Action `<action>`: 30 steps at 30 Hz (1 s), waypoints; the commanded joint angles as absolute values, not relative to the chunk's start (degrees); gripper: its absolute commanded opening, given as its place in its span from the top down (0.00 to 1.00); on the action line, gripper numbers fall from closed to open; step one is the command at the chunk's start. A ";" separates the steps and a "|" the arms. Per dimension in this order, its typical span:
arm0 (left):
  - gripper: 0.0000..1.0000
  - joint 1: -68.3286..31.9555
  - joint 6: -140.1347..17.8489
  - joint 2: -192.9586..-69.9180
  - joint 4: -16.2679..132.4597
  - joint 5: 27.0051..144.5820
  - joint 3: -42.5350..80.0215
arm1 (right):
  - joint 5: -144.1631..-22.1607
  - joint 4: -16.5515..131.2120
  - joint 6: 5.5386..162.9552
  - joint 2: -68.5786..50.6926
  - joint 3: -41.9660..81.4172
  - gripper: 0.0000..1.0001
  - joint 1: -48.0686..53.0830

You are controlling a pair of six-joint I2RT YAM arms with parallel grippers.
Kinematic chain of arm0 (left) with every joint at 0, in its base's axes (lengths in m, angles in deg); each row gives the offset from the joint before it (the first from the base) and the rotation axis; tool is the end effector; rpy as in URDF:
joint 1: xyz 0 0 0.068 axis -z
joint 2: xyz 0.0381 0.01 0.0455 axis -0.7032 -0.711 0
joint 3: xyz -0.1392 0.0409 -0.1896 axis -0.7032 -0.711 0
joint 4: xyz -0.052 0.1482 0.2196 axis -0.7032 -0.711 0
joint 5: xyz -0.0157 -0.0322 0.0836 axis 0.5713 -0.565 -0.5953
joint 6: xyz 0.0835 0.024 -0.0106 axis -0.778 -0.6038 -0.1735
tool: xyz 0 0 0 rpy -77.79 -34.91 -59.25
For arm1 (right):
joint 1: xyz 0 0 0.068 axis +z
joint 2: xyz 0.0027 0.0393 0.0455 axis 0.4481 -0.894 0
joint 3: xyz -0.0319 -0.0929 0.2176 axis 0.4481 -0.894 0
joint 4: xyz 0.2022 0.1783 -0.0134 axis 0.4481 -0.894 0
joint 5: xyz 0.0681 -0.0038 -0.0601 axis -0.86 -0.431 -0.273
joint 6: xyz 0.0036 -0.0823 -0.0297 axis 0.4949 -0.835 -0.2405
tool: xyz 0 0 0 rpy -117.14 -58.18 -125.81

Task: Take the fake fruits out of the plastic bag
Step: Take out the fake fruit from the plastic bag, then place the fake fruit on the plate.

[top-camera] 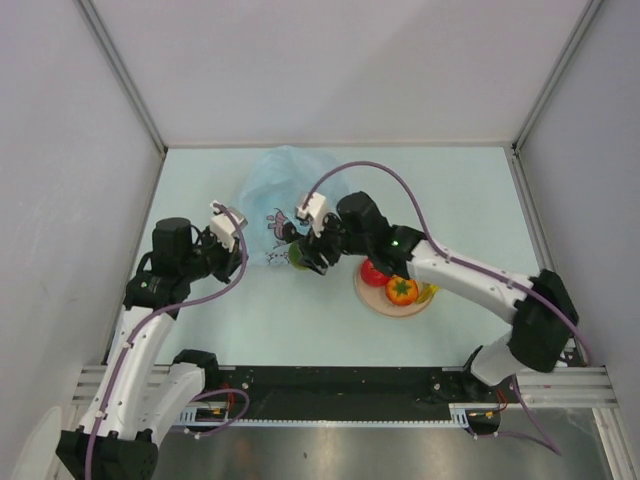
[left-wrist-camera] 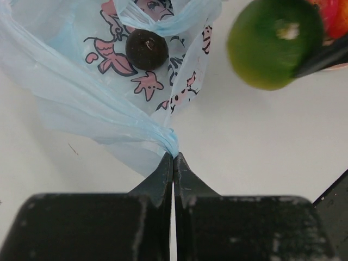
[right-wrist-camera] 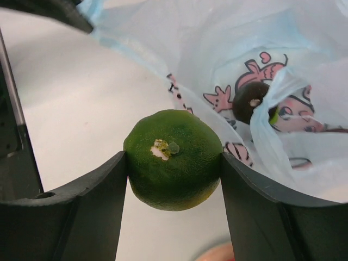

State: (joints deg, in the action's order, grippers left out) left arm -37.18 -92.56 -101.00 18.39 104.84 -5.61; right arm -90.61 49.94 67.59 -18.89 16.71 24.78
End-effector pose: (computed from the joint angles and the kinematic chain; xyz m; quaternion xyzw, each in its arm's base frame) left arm 0.2200 -0.0650 0.2662 0.3099 0.8107 -0.1595 0.4704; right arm 0.2447 0.3389 0.2526 -0.4886 0.6898 0.2897 0.4489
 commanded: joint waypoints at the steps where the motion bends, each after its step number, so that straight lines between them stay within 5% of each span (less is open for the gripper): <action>1: 1.00 -37.74 -88.81 -100.42 21.19 108.64 -5.53 | -91.00 44.76 60.06 -4.61 9.68 0.53 26.46; 13: 1.00 -39.59 -86.70 -100.59 19.96 112.07 -4.12 | -87.31 33.23 42.19 25.62 -14.94 0.52 23.04; 30: 1.00 -42.22 -80.99 -105.07 24.08 115.33 -3.06 | -94.67 32.51 31.47 29.69 -25.49 0.51 17.34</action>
